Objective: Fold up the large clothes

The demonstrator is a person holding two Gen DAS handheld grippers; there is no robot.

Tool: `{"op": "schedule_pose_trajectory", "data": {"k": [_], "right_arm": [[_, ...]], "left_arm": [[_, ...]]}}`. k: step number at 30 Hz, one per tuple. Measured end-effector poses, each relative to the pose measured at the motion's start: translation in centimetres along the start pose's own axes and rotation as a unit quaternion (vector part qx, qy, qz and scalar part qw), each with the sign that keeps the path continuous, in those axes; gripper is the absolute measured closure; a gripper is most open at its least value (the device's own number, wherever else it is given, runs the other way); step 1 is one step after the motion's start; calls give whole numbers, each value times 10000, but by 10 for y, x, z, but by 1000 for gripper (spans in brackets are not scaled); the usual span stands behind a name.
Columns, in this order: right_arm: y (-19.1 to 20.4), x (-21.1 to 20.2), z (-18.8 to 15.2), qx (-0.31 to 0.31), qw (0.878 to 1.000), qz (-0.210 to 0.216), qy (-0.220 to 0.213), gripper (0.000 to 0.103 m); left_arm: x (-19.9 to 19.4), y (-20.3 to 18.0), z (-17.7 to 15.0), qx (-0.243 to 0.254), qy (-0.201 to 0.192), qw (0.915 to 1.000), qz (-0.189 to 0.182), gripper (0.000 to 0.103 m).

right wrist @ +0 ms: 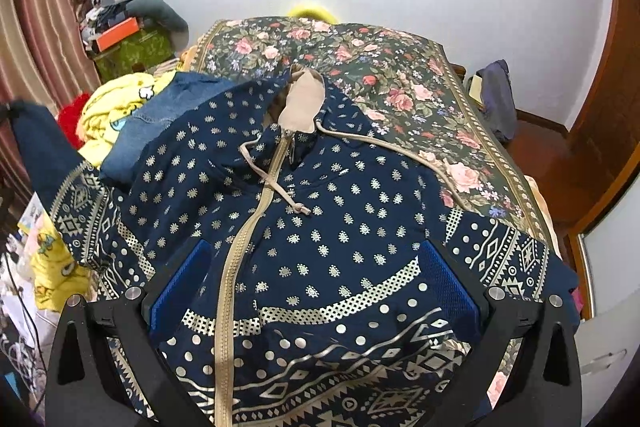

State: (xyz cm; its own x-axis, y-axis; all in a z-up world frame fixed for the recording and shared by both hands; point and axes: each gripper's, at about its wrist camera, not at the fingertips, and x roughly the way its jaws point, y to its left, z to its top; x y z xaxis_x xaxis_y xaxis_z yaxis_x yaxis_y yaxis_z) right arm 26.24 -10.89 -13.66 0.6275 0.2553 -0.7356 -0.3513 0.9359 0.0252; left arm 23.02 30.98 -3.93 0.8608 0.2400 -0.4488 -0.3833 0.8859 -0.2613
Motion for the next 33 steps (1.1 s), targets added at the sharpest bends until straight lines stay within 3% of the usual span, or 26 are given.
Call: {"op": "schedule_pose_trajectory", "data": {"k": [7,12,17,23,24,27,30,32,33], "right_arm": [[-23,-14,2,181,9996,185,-78,0],[-43,-23,-4,242,9994,229,-71,0],[-67,-27,-18,248,9996,123,48,0],[-90,-24,-32,394,9987,95,307,0],[-91,-25,-34,413,9985,114,329,0],[-95,-24,-37,459,9980,167,400,0],[-92,-21,-36,438,9977,227,464,0],[-85,-20,-33,370,9977,297,490,0],[-82,-19,-32,325,9977,321,493,0]], "left_arm": [[-16,-119,-4,757,66,9914,-1064,100],[14,-198,-59,1395,772,9763,-1462,100],[60,-251,-136,1845,2007,9468,-1708,100],[85,-286,-225,2478,3189,8989,-1700,100],[87,-287,-236,2548,3351,8914,-1681,100],[81,-287,-256,2868,3378,8825,-1572,96],[67,-281,-254,2906,3356,8798,-1701,82],[54,-272,-247,2853,3340,8788,-1862,55],[46,-264,-242,2808,3263,8815,-1938,50]]}}
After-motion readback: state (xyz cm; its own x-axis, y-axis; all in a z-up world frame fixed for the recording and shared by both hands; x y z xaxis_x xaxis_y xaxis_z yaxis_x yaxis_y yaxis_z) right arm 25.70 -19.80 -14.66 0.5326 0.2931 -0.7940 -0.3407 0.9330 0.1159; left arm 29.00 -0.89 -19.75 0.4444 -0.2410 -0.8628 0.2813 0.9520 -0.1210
